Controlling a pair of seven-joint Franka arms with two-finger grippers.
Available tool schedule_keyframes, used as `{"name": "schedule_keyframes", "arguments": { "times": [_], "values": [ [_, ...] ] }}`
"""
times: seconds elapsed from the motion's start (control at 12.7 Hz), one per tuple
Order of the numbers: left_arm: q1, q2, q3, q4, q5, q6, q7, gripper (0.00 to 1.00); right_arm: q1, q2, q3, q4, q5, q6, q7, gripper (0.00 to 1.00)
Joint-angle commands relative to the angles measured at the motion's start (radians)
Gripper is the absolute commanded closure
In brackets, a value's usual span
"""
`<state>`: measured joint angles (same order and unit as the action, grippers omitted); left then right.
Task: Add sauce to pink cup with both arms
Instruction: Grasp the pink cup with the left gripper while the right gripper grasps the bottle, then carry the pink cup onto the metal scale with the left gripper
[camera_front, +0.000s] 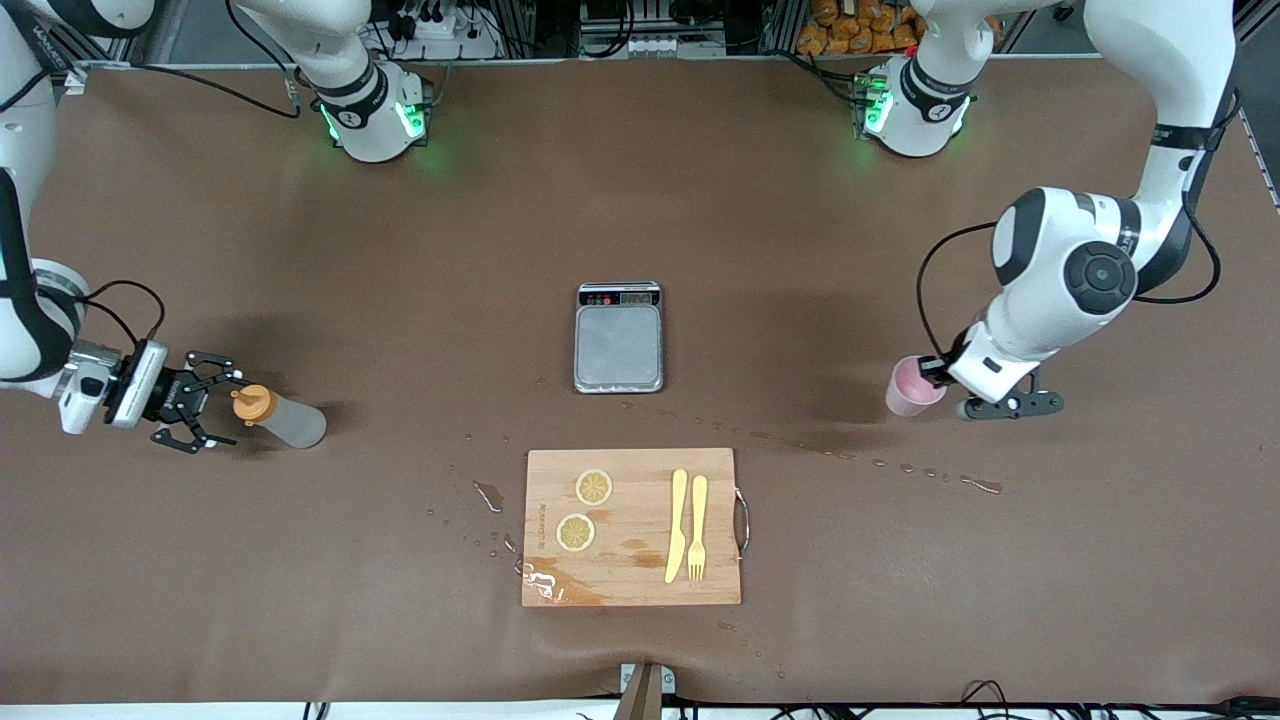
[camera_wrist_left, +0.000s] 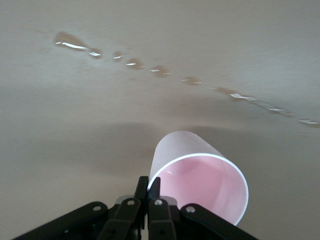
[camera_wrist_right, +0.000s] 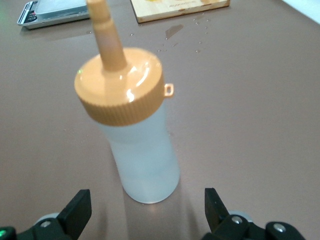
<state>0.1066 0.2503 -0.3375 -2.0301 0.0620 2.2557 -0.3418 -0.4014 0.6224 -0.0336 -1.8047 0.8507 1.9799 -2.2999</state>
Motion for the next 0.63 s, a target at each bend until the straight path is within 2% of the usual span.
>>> {"name": "schedule_keyframes", "arguments": {
  "times": [0.0,0.55],
  "values": [
    [-0.037,0.017,-0.095,0.128,0.012,-0.122,-0.194,1.00,0.007,0.026,0.004,-0.005,0.082,0.007,-0.088,0.00],
    [-0.356,0.171,-0.104,0.338,0.012,-0.147,-0.699,1.00,0.049,0.037,0.004,-0.028,0.120,0.002,-0.116,0.00]
  ]
}}
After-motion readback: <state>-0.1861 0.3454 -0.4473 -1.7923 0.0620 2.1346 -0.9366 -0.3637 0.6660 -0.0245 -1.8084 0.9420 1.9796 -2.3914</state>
